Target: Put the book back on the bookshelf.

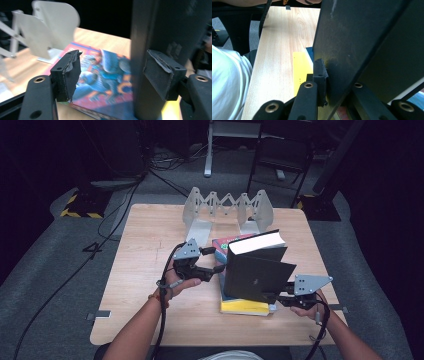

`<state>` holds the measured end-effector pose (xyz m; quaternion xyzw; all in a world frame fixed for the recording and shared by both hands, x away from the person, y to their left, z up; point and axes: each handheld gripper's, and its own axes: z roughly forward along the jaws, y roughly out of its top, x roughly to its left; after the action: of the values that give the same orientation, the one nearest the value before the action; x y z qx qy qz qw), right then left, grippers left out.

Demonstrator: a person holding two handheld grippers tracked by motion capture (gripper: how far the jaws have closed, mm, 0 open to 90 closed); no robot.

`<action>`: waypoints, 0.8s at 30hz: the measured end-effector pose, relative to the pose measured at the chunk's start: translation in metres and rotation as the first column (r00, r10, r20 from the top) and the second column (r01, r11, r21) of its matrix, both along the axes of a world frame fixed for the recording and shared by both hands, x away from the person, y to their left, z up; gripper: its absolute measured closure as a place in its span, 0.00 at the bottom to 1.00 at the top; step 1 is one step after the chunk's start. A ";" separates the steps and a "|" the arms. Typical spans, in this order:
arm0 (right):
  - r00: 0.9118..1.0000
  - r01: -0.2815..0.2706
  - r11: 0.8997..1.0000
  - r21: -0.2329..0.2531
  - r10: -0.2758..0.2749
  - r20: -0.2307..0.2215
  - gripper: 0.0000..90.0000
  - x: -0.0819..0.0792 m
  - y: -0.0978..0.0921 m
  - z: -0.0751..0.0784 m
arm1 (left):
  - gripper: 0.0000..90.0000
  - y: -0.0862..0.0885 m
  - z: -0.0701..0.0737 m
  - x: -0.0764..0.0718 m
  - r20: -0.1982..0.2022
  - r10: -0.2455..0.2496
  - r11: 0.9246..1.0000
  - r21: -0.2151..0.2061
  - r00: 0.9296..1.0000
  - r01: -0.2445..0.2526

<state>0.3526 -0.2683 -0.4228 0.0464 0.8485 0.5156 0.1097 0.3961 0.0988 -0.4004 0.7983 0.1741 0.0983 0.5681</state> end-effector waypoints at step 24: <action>0.998 0.062 0.998 0.027 -0.062 -0.006 0.87 0.004 -0.002 -0.001 | 0.27 -0.065 0.003 -0.017 0.049 -0.056 0.998 0.007 0.997 0.056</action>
<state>0.3570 -0.2706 -0.4242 0.0755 0.8399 0.5233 0.1228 0.3795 0.0333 -0.3969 0.8016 0.1374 0.1026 0.5727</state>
